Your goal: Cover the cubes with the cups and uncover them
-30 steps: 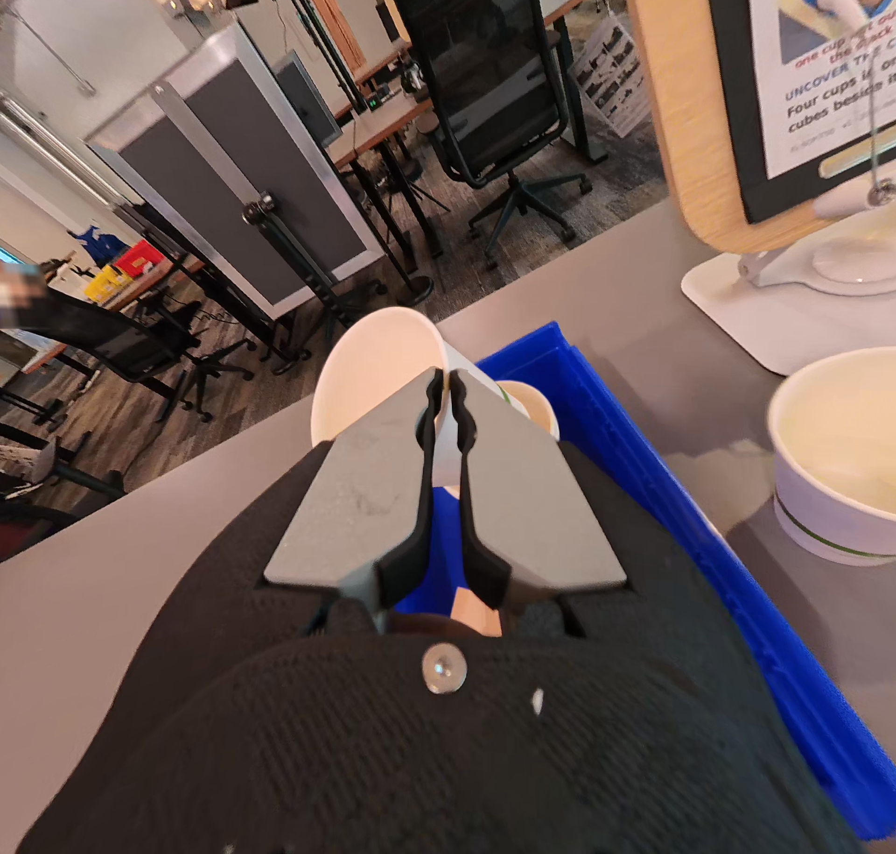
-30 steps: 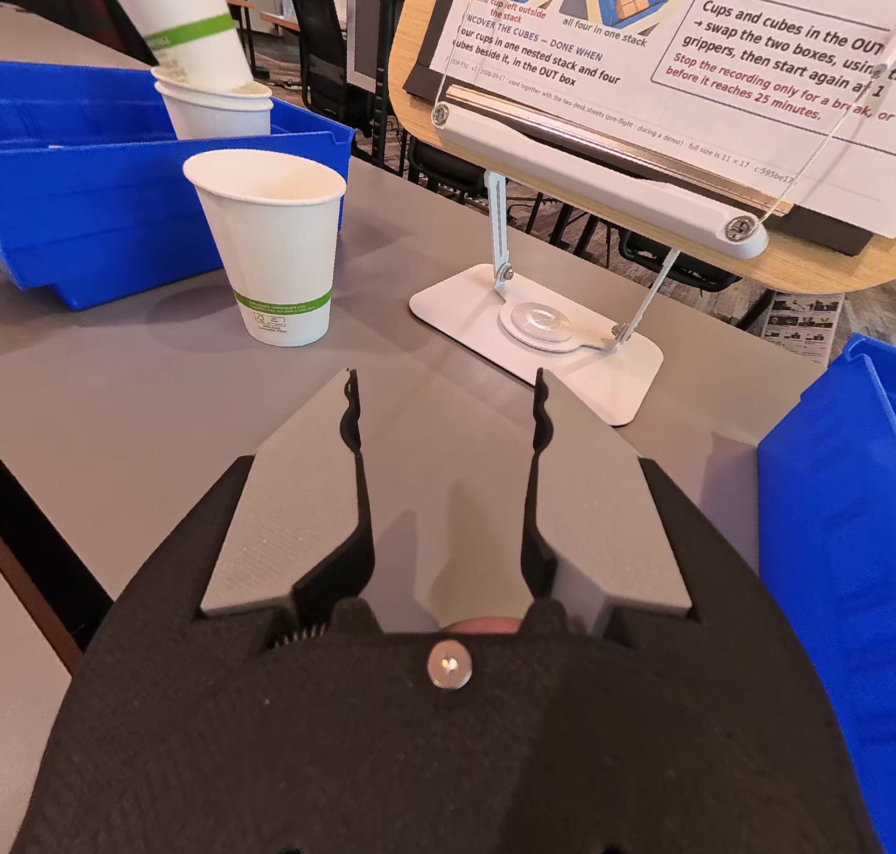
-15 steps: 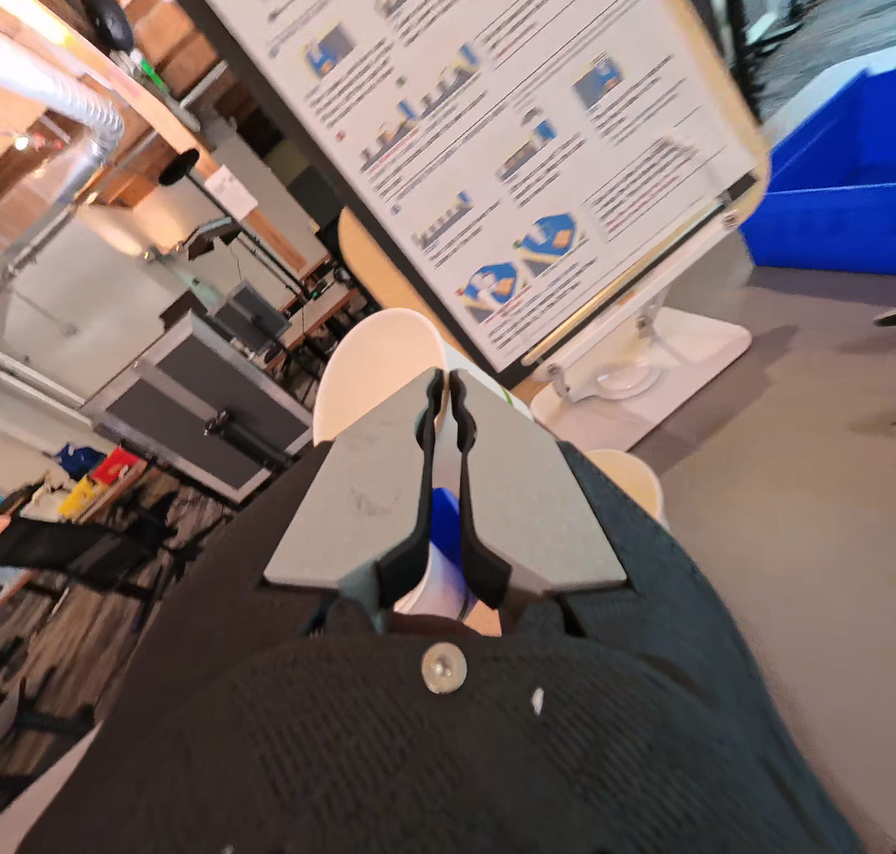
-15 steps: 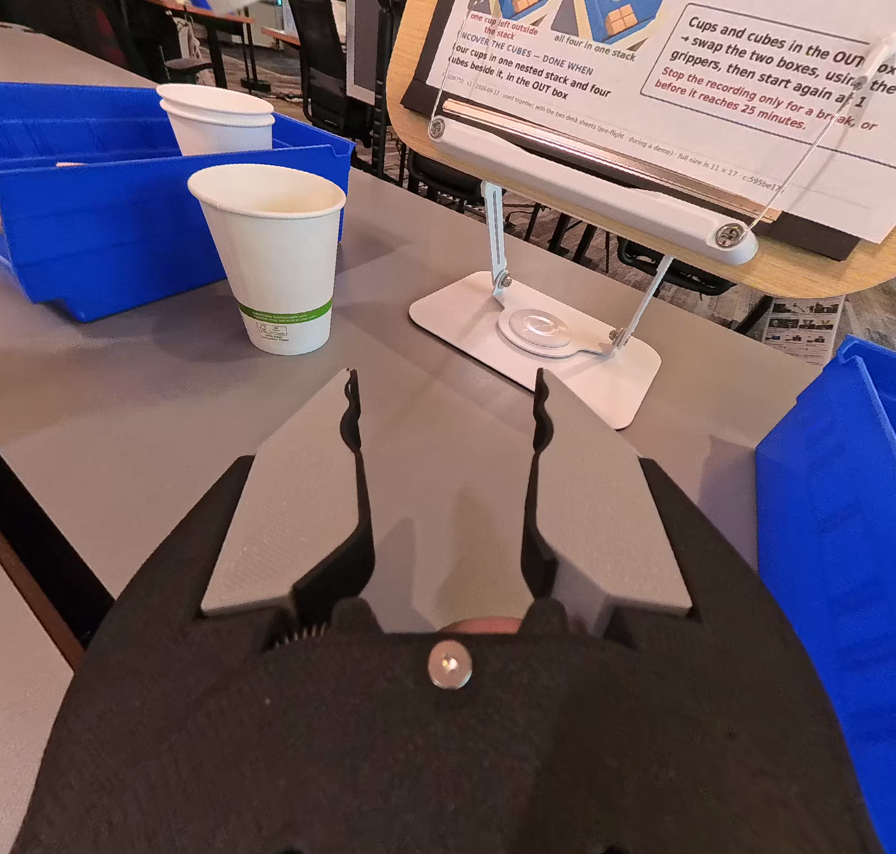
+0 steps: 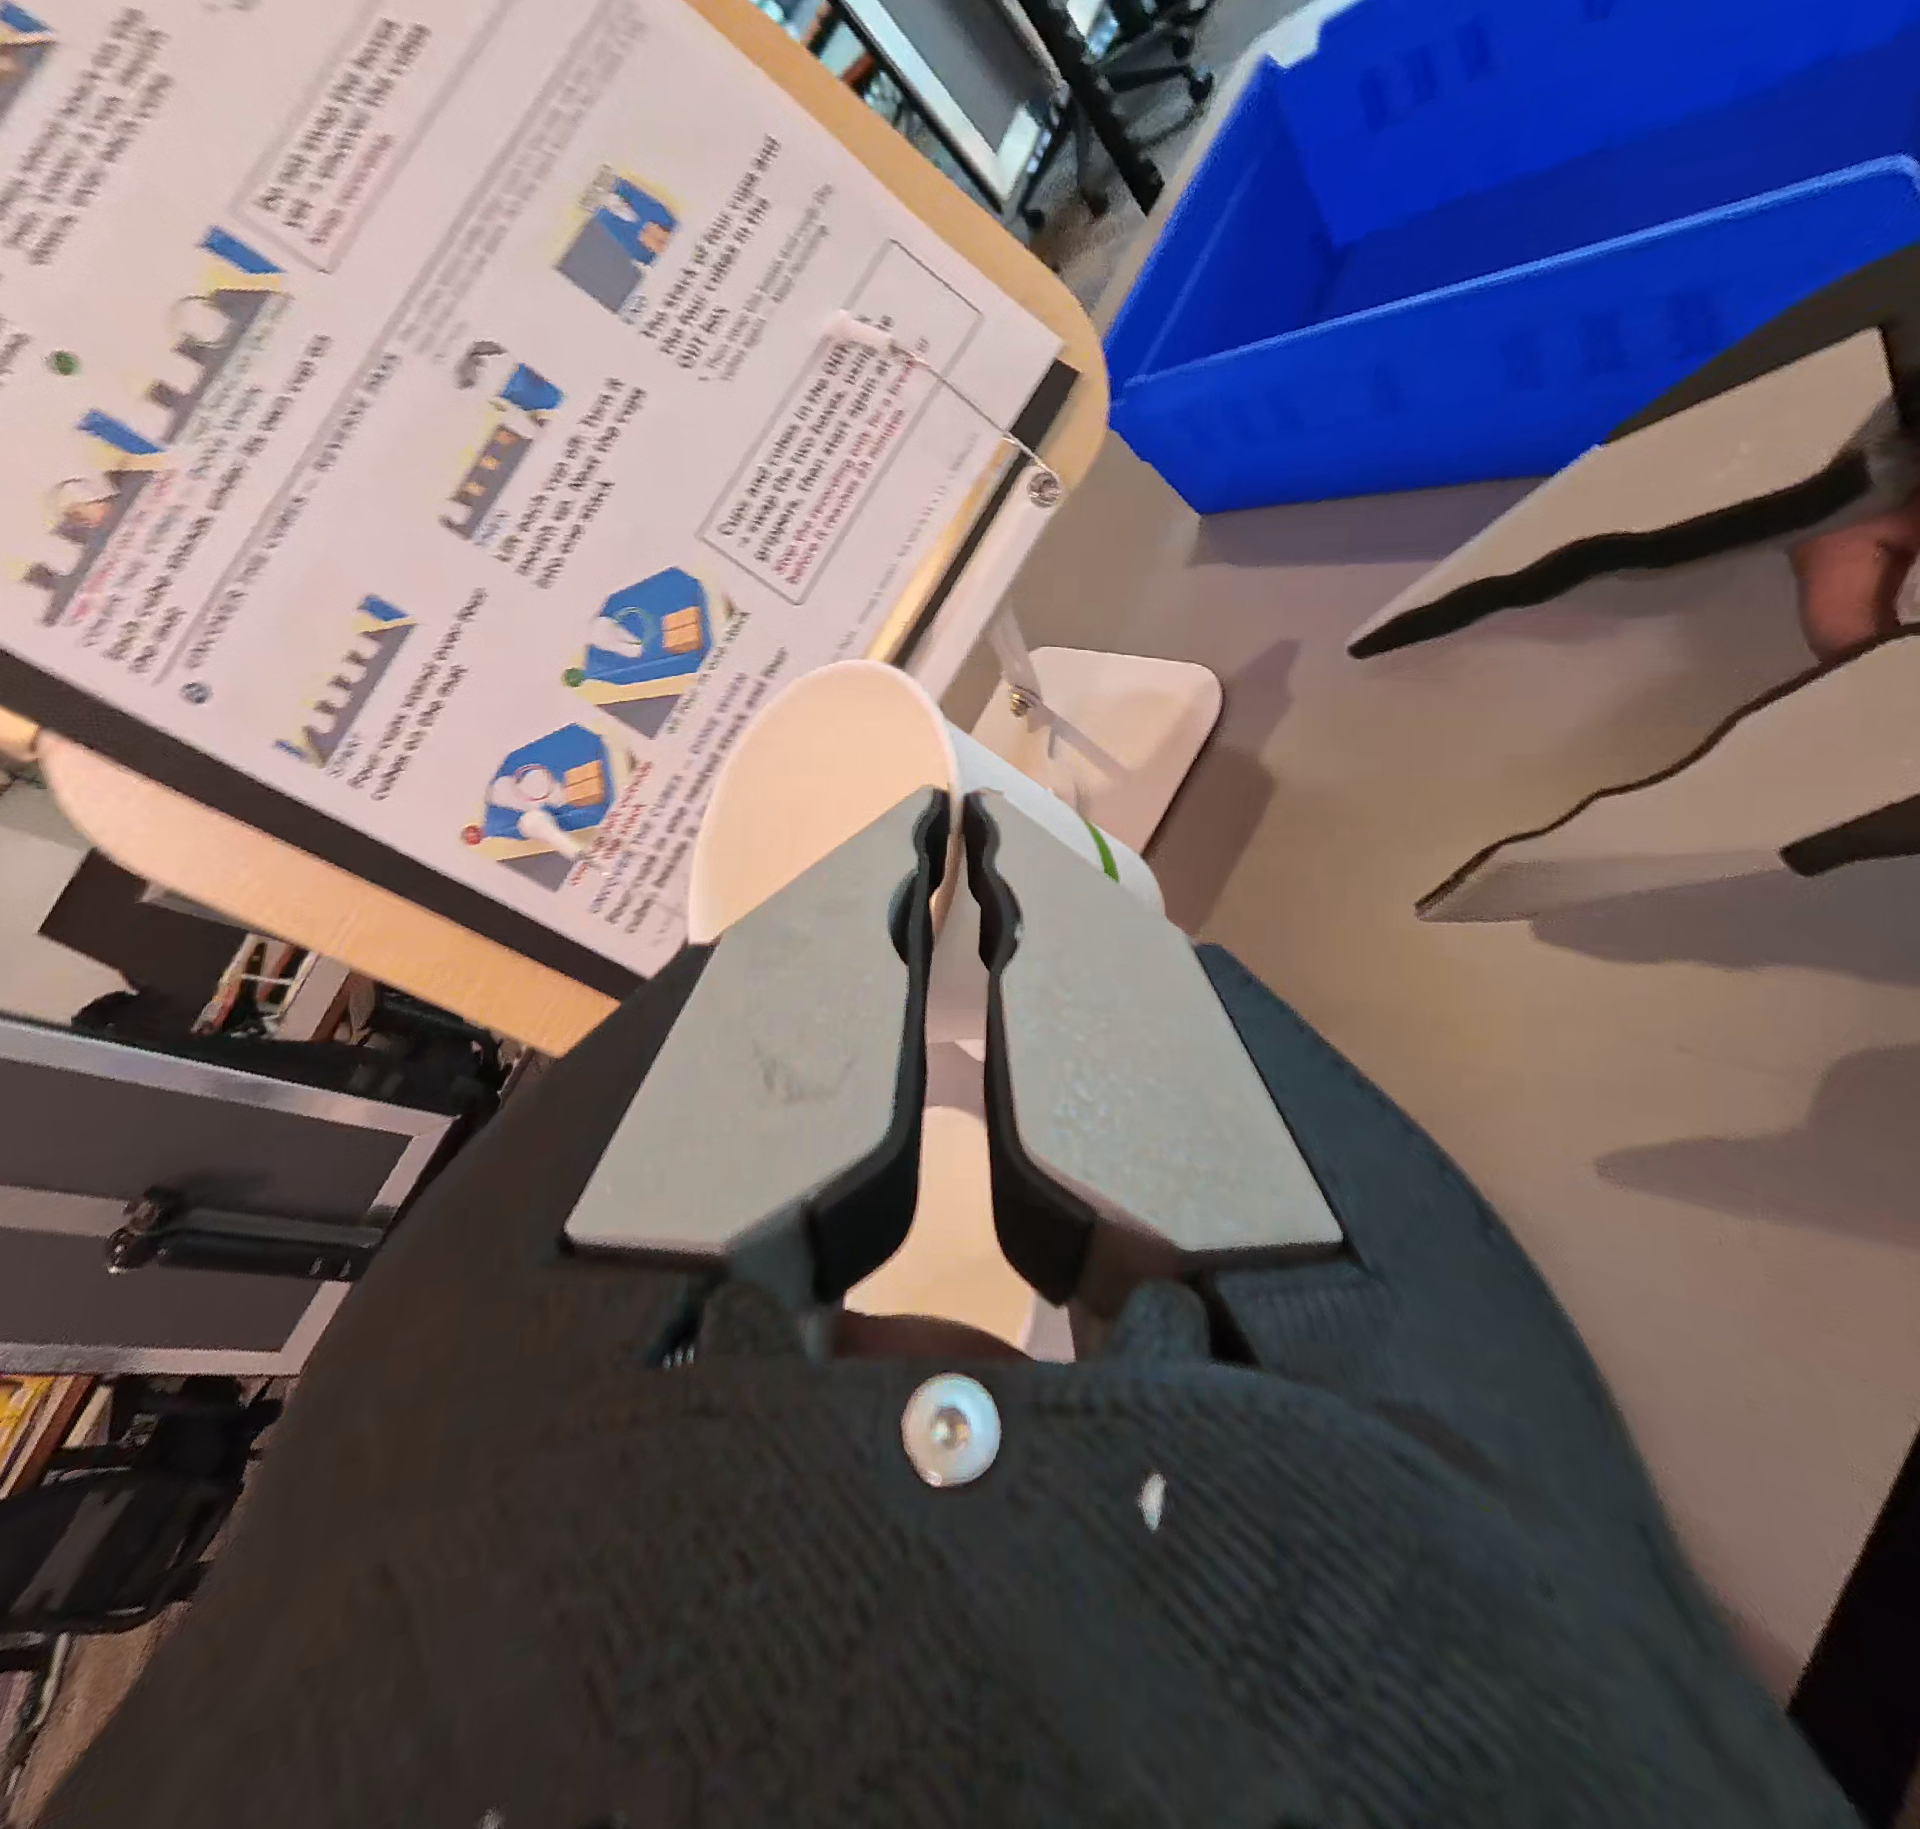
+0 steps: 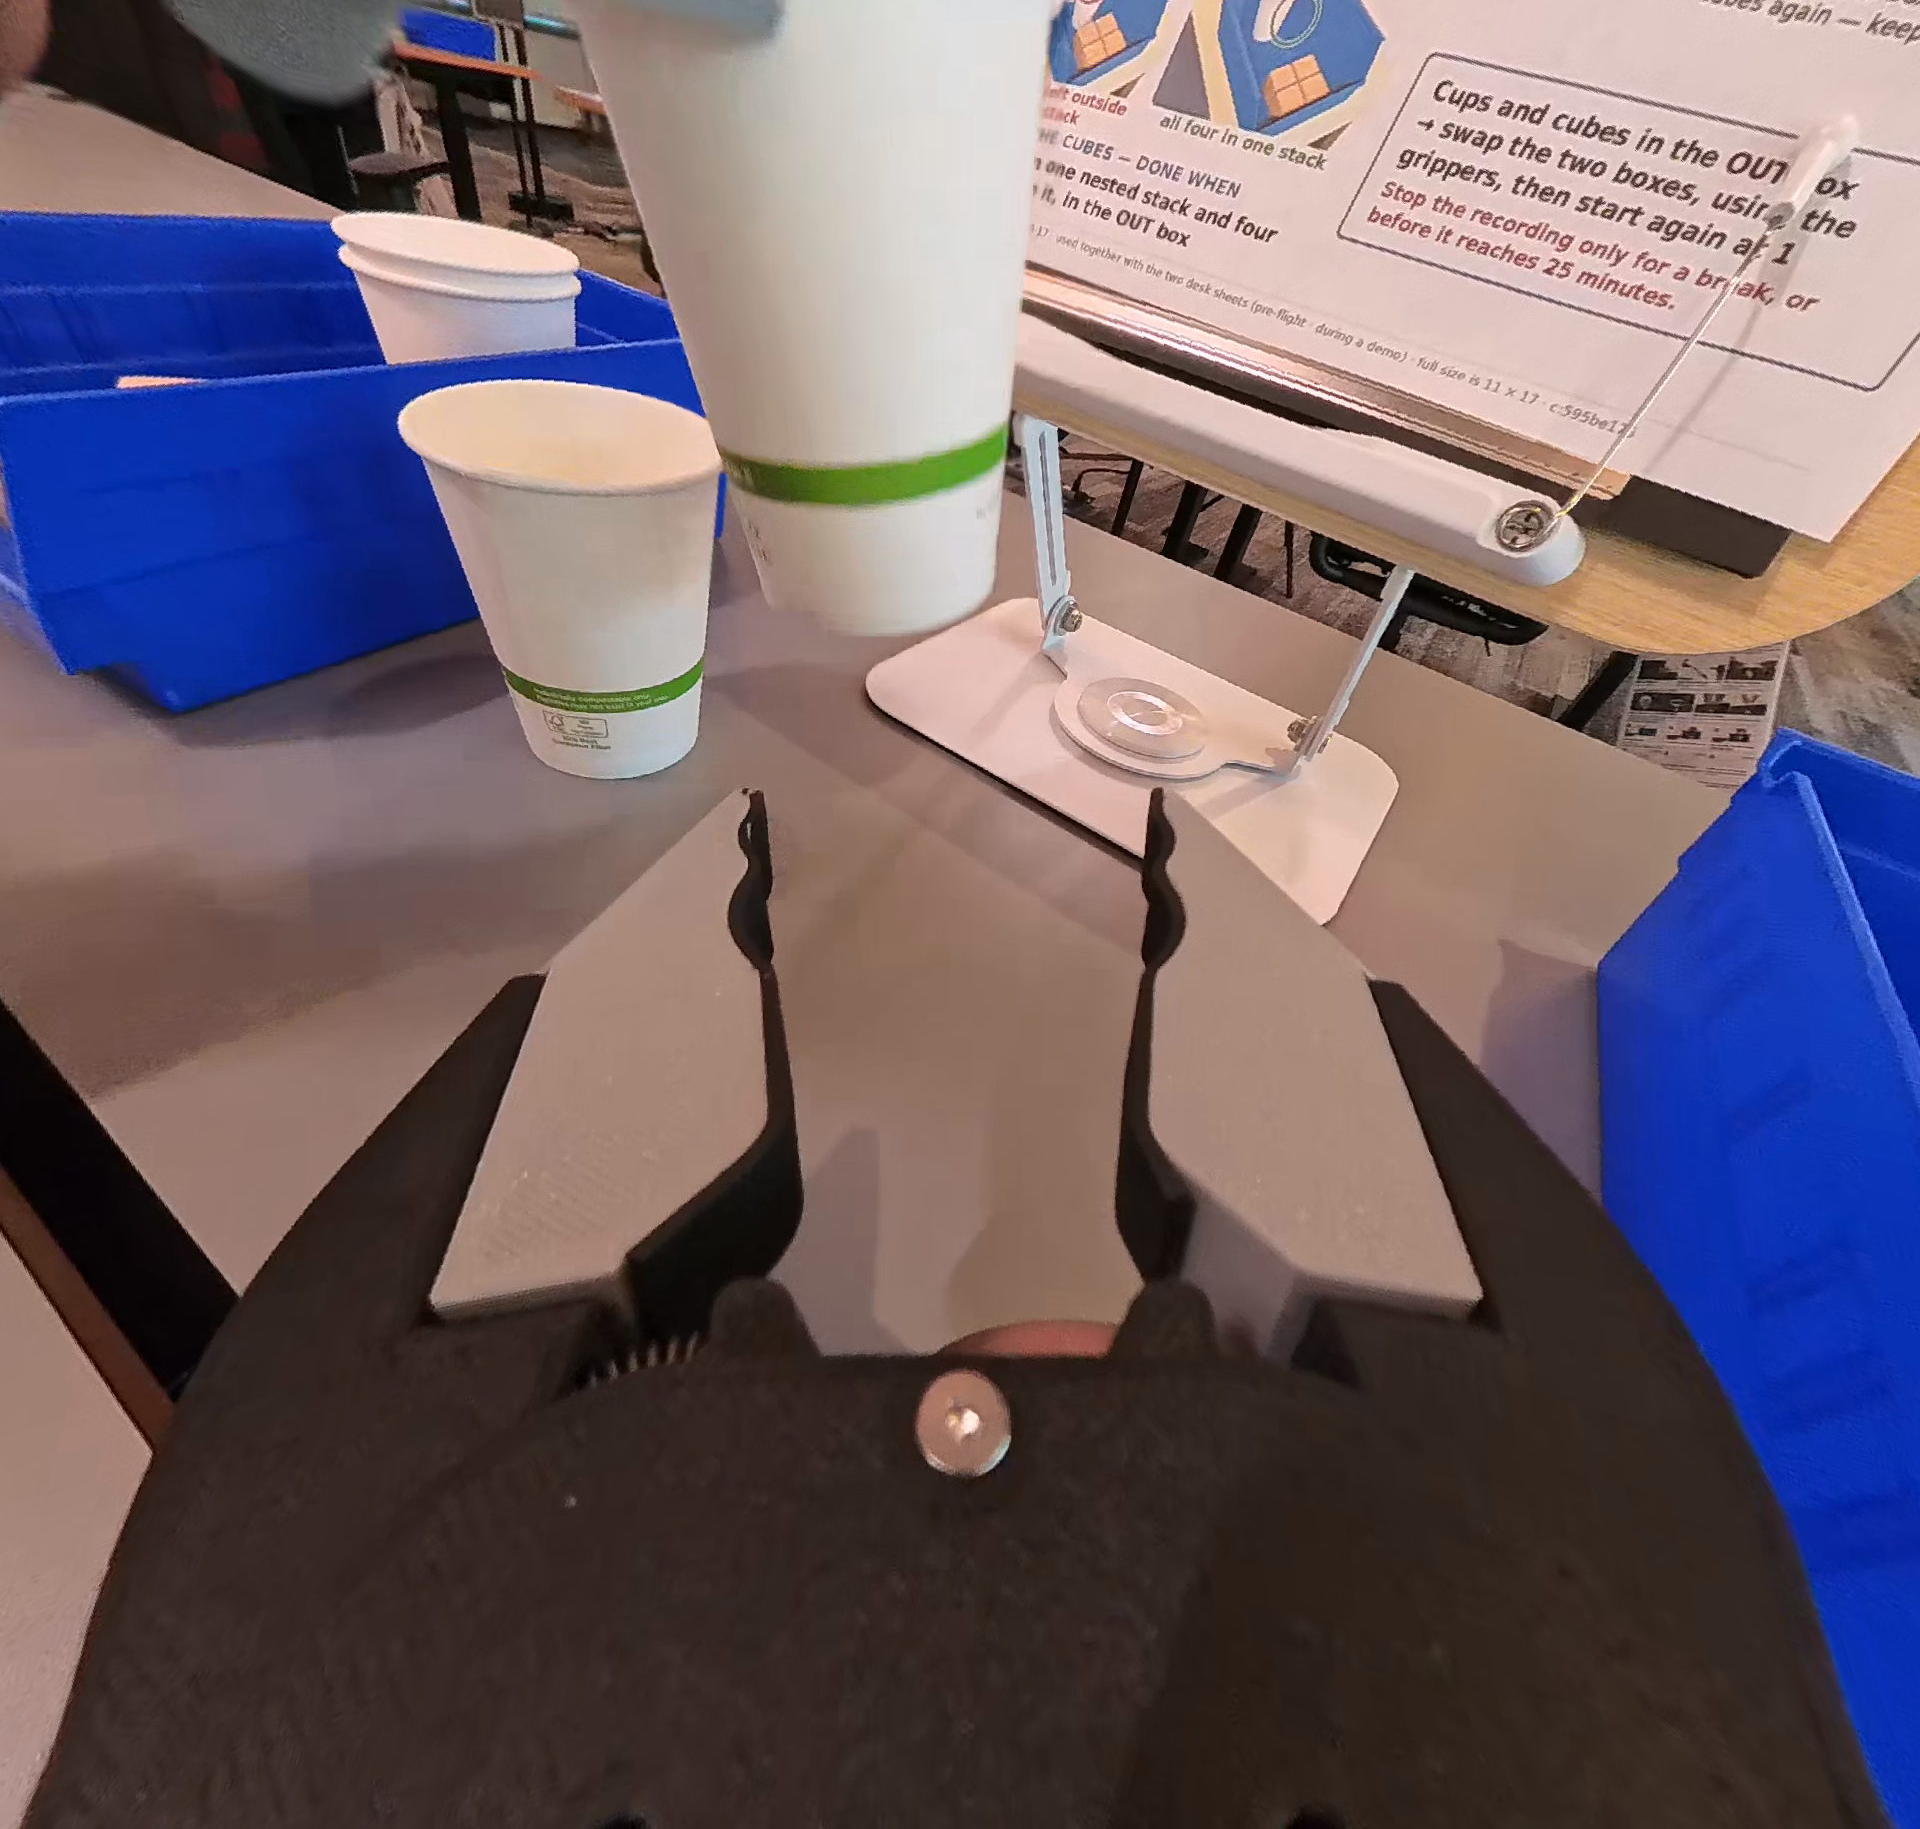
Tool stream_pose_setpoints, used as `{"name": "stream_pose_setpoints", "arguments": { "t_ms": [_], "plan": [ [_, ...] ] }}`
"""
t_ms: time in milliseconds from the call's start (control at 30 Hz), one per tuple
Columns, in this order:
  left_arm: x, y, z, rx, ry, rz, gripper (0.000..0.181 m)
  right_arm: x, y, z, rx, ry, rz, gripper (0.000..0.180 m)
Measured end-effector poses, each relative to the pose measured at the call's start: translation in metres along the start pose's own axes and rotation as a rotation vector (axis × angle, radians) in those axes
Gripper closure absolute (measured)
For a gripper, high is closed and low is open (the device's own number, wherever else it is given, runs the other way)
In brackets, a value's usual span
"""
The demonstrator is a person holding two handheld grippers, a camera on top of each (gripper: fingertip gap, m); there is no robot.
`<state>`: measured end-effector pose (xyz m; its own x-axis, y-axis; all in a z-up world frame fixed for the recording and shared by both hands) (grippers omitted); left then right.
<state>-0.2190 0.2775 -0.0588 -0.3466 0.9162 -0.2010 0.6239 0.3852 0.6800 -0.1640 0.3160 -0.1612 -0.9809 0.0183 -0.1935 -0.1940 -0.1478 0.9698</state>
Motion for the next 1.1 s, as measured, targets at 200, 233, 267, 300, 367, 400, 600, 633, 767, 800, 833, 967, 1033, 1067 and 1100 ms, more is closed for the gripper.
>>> {"name": "stream_pose_setpoints", "arguments": {
  "t_ms": [200, 233, 267, 300, 367, 400, 600, 633, 767, 800, 833, 967, 1033, 1067, 1100],
  "plan": [
    [0.018, -0.014, 0.027, 0.033, -0.066, -0.063, 0.18, -0.004, 0.004, 0.005, -0.004, -0.018, 0.014, 0.11],
    [0.02, -0.018, 0.031, 0.033, -0.081, -0.081, 0.18, -0.004, 0.005, 0.006, 0.0, -0.02, 0.018, 0.11],
    [0.023, -0.021, 0.034, 0.035, -0.088, -0.091, 0.18, -0.005, 0.005, 0.007, 0.002, -0.023, 0.02, 0.11],
    [0.026, -0.024, 0.036, 0.034, -0.092, -0.098, 0.18, -0.005, 0.005, 0.007, 0.003, -0.024, 0.021, 0.11],
    [0.032, -0.03, 0.044, 0.041, -0.113, -0.12, 0.18, -0.005, 0.005, 0.007, 0.002, -0.025, 0.02, 0.11],
    [0.035, -0.034, 0.048, 0.046, -0.117, -0.132, 0.18, -0.005, 0.005, 0.007, 0.0, -0.025, 0.018, 0.11],
    [0.05, -0.057, 0.06, 0.071, -0.142, -0.207, 0.18, -0.004, 0.004, 0.007, -0.002, -0.023, 0.015, 0.11],
    [0.051, -0.061, 0.06, 0.07, -0.147, -0.22, 0.18, -0.005, 0.004, 0.007, -0.002, -0.023, 0.015, 0.11],
    [0.051, -0.067, 0.062, 0.049, -0.17, -0.25, 0.18, -0.004, 0.004, 0.006, -0.004, -0.022, 0.014, 0.11],
    [0.051, -0.067, 0.062, 0.046, -0.171, -0.252, 0.18, -0.004, 0.004, 0.006, -0.006, -0.022, 0.013, 0.11],
    [0.05, -0.068, 0.063, 0.042, -0.18, -0.258, 0.18, -0.004, 0.004, 0.006, -0.006, -0.022, 0.012, 0.11],
    [0.044, -0.068, 0.059, 0.027, -0.187, -0.277, 0.157, -0.004, 0.004, 0.006, -0.005, -0.023, 0.012, 0.11],
    [0.038, -0.061, 0.053, -0.002, -0.191, -0.255, 0.153, -0.004, 0.004, 0.006, -0.004, -0.023, 0.013, 0.11],
    [0.034, -0.057, 0.047, -0.02, -0.187, -0.237, 0.153, -0.004, 0.004, 0.006, -0.004, -0.023, 0.013, 0.11],
    [0.03, -0.052, 0.039, -0.038, -0.176, -0.218, 0.153, -0.005, 0.004, 0.007, -0.004, -0.024, 0.013, 0.11]
  ]
}}
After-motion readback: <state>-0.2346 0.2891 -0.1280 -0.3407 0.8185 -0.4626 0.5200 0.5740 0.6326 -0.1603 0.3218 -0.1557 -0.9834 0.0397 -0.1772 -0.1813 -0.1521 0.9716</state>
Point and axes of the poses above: each gripper's, where its closed fingertips meet, x out along the fingers, y out of its top, z = x × y across the jaws, the point moved 1 cm from there along -x, back along the fingers, and after that the axes turned 9 degrees about y, right-handed, at the moved point
